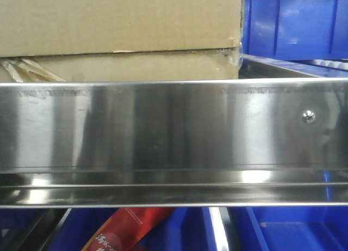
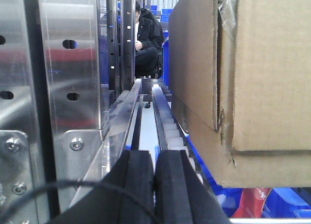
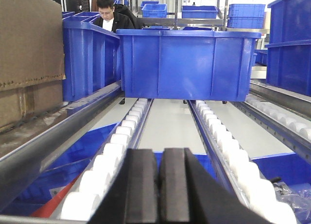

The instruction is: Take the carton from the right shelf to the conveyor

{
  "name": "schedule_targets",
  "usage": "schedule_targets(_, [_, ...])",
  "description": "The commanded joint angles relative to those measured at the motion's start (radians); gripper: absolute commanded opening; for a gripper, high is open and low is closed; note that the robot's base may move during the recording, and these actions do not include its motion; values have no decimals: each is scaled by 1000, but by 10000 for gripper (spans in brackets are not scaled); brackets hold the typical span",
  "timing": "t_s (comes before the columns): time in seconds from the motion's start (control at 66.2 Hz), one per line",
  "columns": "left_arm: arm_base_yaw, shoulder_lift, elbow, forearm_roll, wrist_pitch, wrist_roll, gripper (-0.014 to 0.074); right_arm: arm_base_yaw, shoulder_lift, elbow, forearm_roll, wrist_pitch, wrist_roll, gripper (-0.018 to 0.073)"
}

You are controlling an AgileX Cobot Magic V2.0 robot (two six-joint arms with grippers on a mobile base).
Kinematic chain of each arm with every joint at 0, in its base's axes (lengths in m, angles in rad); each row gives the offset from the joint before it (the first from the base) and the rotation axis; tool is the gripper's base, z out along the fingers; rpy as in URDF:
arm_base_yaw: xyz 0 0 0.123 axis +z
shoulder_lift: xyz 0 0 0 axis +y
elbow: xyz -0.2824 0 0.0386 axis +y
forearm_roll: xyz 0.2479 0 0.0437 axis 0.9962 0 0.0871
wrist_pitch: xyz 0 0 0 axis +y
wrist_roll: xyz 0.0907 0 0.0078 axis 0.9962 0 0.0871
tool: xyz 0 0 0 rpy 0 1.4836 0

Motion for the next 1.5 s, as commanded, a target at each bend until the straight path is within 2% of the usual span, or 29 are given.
schedule_targets(0.0, [-5,-3,-4,-6,-16,3,-6,-3,-4,0,2,-23,-10,-57])
schedule_targets(0.287, [-5,-3,-4,-6,-16,3,-6,-3,-4,0,2,-23,-10,-57])
schedule_targets(0.589, [-5,-3,-4,-6,-64,3,-6,-3,-4,0,2,-25,-10,-57])
schedule_targets(1.028, [-5,-3,-4,-6,-169,3,-6,-3,-4,-2,13,-165,-10,-57])
schedule_targets(1.103, [-5,-3,-72,-6,-110,3,-6,-3,-4,-68,13,-103,-10,-57])
schedule_targets(1.209, [-5,-3,-211,20,61,3,10,-3,-4,-199,13,71,-10,-57])
schedule_targets(1.315, [-5,48,-364,40,217,3,102,-3,22,-329,13,184,-10,-37])
schedule_targets(1.405, [-5,123,-489,44,320,9,211,-3,69,-426,13,225,-10,93])
schedule_targets(1.481, [-5,197,-574,42,369,20,291,-3,125,-488,13,225,-10,258])
